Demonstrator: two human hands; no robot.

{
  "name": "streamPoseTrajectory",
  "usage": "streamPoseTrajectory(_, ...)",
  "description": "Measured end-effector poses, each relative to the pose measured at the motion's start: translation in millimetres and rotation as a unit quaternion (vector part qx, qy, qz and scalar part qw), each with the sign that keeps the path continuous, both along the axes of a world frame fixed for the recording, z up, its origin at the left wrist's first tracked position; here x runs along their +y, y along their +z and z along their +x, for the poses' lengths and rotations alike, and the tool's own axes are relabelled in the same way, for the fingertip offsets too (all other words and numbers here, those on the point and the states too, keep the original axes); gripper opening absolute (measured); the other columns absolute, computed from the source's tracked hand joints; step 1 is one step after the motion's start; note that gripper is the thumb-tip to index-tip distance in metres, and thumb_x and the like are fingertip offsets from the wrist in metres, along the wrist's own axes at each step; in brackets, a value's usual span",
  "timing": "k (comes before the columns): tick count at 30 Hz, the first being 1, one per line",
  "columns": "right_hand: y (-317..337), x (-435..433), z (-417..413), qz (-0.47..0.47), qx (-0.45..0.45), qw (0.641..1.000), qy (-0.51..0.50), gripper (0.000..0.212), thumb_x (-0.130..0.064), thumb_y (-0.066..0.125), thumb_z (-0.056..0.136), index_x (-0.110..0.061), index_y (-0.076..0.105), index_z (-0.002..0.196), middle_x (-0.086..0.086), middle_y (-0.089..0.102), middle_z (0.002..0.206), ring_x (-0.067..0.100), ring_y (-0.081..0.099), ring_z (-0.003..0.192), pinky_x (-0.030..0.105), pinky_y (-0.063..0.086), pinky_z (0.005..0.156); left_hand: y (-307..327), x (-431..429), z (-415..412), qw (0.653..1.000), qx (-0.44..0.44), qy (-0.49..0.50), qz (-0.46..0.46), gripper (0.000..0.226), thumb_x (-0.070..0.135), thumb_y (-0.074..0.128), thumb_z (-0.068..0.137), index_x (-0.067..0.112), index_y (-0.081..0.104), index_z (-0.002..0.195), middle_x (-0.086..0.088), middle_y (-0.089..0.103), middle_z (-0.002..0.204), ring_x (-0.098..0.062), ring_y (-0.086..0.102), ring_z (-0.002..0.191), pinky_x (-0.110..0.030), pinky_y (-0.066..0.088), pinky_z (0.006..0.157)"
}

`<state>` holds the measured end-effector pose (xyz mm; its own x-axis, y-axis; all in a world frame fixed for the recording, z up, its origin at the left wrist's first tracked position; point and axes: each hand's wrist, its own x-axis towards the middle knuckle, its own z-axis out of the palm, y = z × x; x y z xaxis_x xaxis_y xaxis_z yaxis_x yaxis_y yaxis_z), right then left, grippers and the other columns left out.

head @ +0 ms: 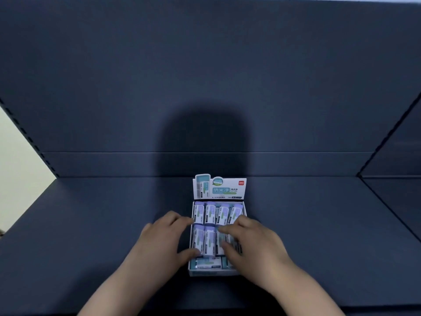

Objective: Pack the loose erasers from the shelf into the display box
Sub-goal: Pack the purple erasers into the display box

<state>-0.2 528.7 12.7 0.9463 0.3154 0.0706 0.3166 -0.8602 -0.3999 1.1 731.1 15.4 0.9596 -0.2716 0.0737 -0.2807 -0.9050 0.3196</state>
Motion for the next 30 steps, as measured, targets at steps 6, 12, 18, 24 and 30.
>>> streamPoseTrajectory(6,-11.7,5.5,-0.3,0.025,-0.022,0.999,0.009,0.035,-0.035,0.04,0.081,-0.039,0.068,0.101,-0.013,0.05,0.091,0.006,0.052,0.095,0.016,0.036,0.063,-2.1,-2.4,1.7,0.999,-0.048,-0.006,-0.011,0.046,0.051,0.049,0.088,0.031,0.05,0.13,0.011,0.051,0.115,-0.011,0.056,0.102,-0.027,0.035,0.081)
streamPoseTrajectory(12,-16.2,-17.8,-5.4,0.13,-0.059,0.987,-0.078,0.037,-0.038,0.034,0.072,-0.033,0.069,0.084,-0.017,0.05,0.082,0.0,0.047,0.067,0.013,0.037,0.056,-9.3,-3.0,7.5,0.997,-0.07,0.008,0.011,0.028,0.031,0.071,0.079,0.026,0.067,0.106,0.009,0.059,0.093,-0.014,0.062,0.071,-0.028,0.037,0.06)
streamPoseTrajectory(18,-11.5,-64.3,-4.1,0.126,-0.089,0.976,-0.152,0.031,-0.019,0.051,0.075,-0.036,0.067,0.095,-0.019,0.046,0.083,0.001,0.049,0.071,0.018,0.041,0.058,-9.0,-41.6,9.8,0.989,-0.141,-0.037,0.002,0.022,0.03,0.066,0.08,0.025,0.068,0.101,0.009,0.059,0.089,-0.014,0.062,0.073,-0.028,0.04,0.06)
streamPoseTrajectory(24,-11.0,-135.6,-9.6,0.105,-0.071,0.978,-0.166,0.029,-0.02,0.058,0.084,-0.039,0.064,0.105,-0.019,0.046,0.085,0.004,0.05,0.062,0.019,0.038,0.056,-1.4,-131.8,11.4,0.979,-0.187,-0.086,0.003,0.035,0.038,0.042,0.081,0.027,0.068,0.101,0.008,0.06,0.087,-0.017,0.061,0.076,-0.035,0.048,0.062)
streamPoseTrajectory(30,-8.5,-261.1,-27.5,0.063,-0.037,0.981,-0.182,0.027,-0.033,0.055,0.087,-0.04,0.059,0.113,-0.021,0.042,0.084,0.007,0.053,0.071,0.021,0.043,0.063,-6.0,-269.1,3.8,0.979,-0.172,-0.11,0.026,0.037,0.041,0.042,0.079,0.029,0.067,0.104,0.01,0.061,0.086,-0.013,0.061,0.075,-0.033,0.049,0.064)
